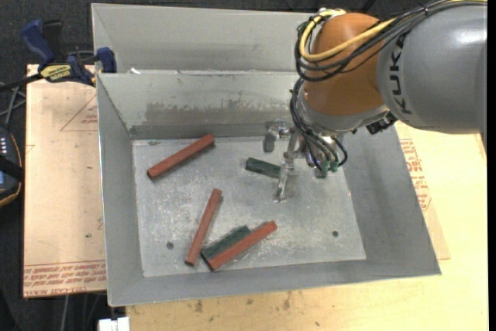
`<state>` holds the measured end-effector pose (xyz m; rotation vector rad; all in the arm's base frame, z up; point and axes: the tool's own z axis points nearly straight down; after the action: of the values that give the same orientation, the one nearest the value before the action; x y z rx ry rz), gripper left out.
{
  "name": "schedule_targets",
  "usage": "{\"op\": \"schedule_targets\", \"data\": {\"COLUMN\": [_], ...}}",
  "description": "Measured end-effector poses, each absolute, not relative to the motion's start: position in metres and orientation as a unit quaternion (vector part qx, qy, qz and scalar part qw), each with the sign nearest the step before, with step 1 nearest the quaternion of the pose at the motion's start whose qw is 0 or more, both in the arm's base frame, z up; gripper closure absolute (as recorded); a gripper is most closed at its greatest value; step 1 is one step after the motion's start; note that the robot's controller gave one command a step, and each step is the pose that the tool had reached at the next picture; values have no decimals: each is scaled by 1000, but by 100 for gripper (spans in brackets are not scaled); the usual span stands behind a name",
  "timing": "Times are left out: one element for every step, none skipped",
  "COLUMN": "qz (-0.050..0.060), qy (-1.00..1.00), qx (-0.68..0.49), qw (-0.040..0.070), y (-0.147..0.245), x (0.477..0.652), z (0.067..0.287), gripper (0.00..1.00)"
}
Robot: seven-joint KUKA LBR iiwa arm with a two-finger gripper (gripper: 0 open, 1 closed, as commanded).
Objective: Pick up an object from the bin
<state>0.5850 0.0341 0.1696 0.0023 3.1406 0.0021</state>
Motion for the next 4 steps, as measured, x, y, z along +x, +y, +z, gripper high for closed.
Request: {"op": "schedule_targets", "data": {"qz": [1, 1, 1, 0], "qy": [1000, 999, 999, 999], "qx": [1, -42, -42, -34], "qw": [1, 2, 2, 6], "y": [34, 1, 1, 13], "x": [585, 620, 620, 604], "z": [170, 72, 72, 74], "gripper": [0, 100, 100, 100]}}
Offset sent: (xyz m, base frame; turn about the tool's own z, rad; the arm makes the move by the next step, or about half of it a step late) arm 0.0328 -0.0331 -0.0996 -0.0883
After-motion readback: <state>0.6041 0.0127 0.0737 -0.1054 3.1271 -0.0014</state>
